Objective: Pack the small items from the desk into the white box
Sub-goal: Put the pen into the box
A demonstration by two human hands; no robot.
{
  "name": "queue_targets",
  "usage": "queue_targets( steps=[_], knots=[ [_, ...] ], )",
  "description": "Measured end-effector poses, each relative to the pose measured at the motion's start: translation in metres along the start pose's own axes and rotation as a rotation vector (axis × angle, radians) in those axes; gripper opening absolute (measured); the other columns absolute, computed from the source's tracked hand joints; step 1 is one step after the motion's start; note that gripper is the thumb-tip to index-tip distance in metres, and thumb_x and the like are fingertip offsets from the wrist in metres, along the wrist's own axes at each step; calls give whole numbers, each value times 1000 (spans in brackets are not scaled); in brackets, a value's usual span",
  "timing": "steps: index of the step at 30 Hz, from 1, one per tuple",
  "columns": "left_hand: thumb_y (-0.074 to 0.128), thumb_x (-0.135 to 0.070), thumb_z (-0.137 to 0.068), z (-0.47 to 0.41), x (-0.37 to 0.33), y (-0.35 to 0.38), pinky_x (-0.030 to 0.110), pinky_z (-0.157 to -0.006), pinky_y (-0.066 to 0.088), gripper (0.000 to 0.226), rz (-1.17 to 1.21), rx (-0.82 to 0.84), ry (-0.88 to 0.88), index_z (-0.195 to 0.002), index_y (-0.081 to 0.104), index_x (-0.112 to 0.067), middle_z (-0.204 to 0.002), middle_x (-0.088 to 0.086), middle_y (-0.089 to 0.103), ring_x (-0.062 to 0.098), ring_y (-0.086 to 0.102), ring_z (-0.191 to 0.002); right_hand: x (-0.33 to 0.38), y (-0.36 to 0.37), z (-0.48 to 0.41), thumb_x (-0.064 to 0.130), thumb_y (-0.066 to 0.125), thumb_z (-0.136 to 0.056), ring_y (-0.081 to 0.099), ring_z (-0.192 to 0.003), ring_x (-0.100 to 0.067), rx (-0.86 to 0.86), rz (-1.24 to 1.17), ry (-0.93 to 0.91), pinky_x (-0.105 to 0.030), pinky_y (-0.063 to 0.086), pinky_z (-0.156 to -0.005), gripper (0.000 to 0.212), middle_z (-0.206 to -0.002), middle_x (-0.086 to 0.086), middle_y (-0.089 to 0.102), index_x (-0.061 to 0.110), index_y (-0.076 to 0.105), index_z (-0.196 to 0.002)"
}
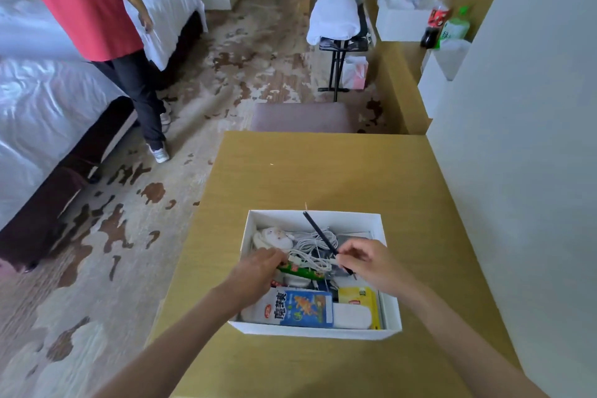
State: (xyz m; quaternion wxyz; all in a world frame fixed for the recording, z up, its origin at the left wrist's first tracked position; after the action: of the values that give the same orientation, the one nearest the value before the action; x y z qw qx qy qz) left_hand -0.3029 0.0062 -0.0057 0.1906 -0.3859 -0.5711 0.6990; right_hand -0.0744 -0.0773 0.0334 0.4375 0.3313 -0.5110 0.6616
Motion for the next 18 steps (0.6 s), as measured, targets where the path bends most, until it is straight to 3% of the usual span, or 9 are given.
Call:
queue_targets(
  steps=[4, 7, 9, 11, 13, 18],
  knots=[
    [47, -6, -89, -3, 2, 9, 32, -91, 46, 38, -213, 109, 50, -124, 49, -18, -120, 1, 61, 20, 53, -109, -8, 17, 0, 26, 62, -91, 55, -59, 1, -4, 162, 30, -19, 42, -57, 8, -73, 5, 67, 26, 67, -85],
    [45, -13, -92, 0, 5, 13, 35, -94, 42, 36, -327, 171, 111, -128, 50, -16, -124, 4, 60, 24, 51, -114, -14, 30, -2, 26, 61, -90, 58, -63, -4, 8, 275, 58, -26, 49, -60, 7, -75, 7, 67, 23, 67, -87],
    [50, -18, -91, 4, 4, 4, 36, -92, 45, 32, -337, 123, 170, -123, 56, -17, -118, 3, 64, 24, 56, -109, -17, 36, -1, 25, 60, -90, 58, -65, -5, 16, 338, 75, -28, 51, -62, 8, -75, 9, 66, 20, 67, -90],
    [71, -19, -75, 9, 5, -9, 31, -74, 54, 26, -296, 21, 247, -101, 69, -21, -91, -1, 72, 20, 67, -84, -18, 40, -2, 24, 59, -91, 61, -69, -11, 16, 434, 60, -33, 51, -67, 9, -77, 8, 66, 18, 66, -92],
    [79, -14, -62, 14, 11, -19, 27, -62, 54, 21, -263, -90, 282, -79, 70, -21, -73, -4, 70, 18, 64, -66, -17, 43, -4, 25, 58, -92, 61, -74, -13, 12, 561, 33, -35, 51, -69, 9, -81, 9, 65, 20, 66, -93],
    [68, -1, -69, 26, 29, -36, 31, -77, 53, 17, -122, -256, 233, -76, 69, -16, -78, -1, 69, 20, 62, -78, -10, 55, -13, 29, 54, -95, 57, -96, -15, -16, 792, -56, -35, 46, -80, 15, -101, 4, 64, 22, 66, -102]
  ],
)
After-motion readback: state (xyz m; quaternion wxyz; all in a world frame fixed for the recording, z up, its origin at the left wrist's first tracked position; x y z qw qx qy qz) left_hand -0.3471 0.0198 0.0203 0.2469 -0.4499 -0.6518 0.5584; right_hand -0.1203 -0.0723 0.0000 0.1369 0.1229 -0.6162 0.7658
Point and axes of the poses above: each hand's wrist, its own z-axis away from the middle knuckle, its own y-axis out of the palm, x = y × z, the point moved 3 cm from there along -z, towards the middle knuckle
